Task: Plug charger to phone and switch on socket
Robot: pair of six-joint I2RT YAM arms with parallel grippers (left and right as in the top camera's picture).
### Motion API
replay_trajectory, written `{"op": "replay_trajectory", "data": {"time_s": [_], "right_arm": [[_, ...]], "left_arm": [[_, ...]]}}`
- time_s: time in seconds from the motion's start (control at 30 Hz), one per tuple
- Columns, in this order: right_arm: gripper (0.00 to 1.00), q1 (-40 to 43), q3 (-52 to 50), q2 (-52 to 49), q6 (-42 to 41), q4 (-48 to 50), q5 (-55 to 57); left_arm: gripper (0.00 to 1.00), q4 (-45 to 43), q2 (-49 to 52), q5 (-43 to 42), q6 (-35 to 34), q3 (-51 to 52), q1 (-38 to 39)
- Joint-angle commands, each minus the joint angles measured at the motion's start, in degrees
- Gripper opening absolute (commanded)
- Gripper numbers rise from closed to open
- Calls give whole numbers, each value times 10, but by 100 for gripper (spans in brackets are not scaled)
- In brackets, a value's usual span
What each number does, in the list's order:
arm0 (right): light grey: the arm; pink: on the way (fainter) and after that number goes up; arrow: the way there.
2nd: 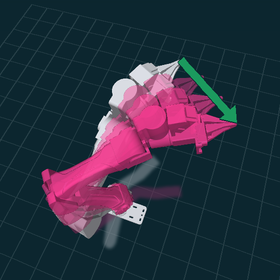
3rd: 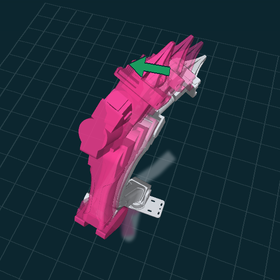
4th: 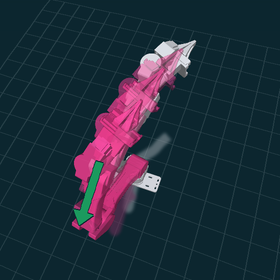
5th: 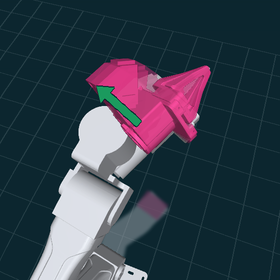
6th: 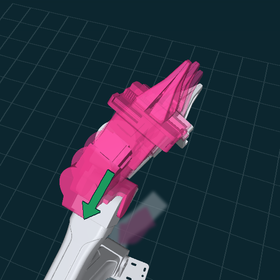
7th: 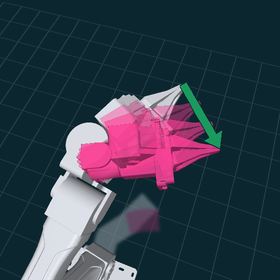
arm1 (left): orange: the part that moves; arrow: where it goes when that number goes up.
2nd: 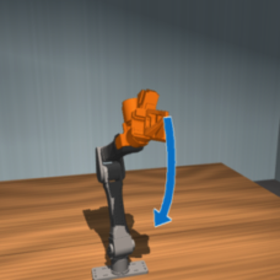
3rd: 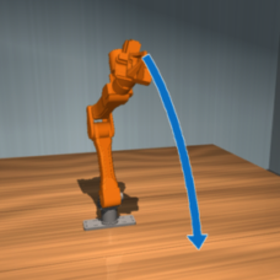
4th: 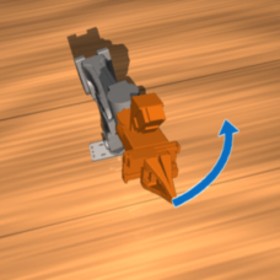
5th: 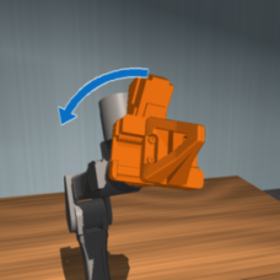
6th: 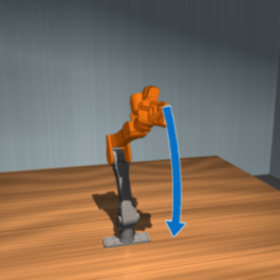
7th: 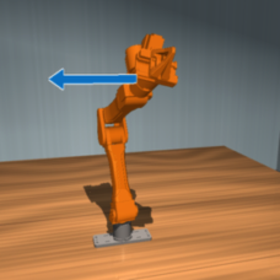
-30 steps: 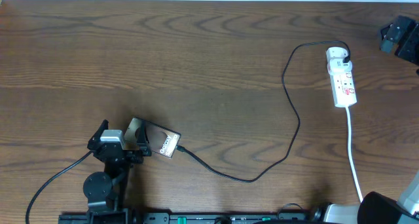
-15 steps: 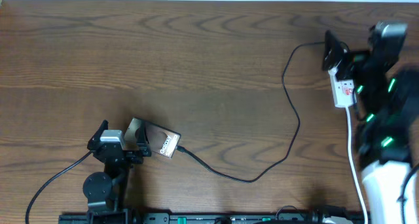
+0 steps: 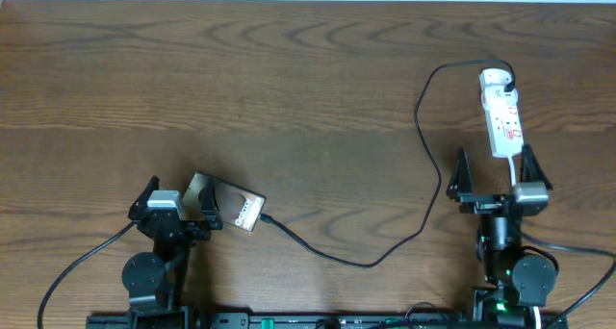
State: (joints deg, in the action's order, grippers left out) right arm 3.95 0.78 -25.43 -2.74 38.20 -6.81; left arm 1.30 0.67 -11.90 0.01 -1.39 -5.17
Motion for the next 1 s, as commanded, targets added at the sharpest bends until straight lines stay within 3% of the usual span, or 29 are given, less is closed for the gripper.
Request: {"op": "replay_trajectory", "data": {"time_s": [0.0,0.13,0.3,0.47,0.97], "right_arm": [[99,-3,-5,41,2,-87,46],[99,-3,-5,85,-3,-218,93],[99,-3,-5,171,-90,-412,208],[99,-2,-5,256,-75,-412,206],[99,-6,-5,251,-75,-412,206]], "left_arm": [[95,18,-3,-7,2,11,-2],[95,18,-3,-7,2,11,-2],[95,18,-3,-7,2,11,-2],[95,18,-3,-7,2,11,-2],[95,18,-3,-7,2,11,-2]]}}
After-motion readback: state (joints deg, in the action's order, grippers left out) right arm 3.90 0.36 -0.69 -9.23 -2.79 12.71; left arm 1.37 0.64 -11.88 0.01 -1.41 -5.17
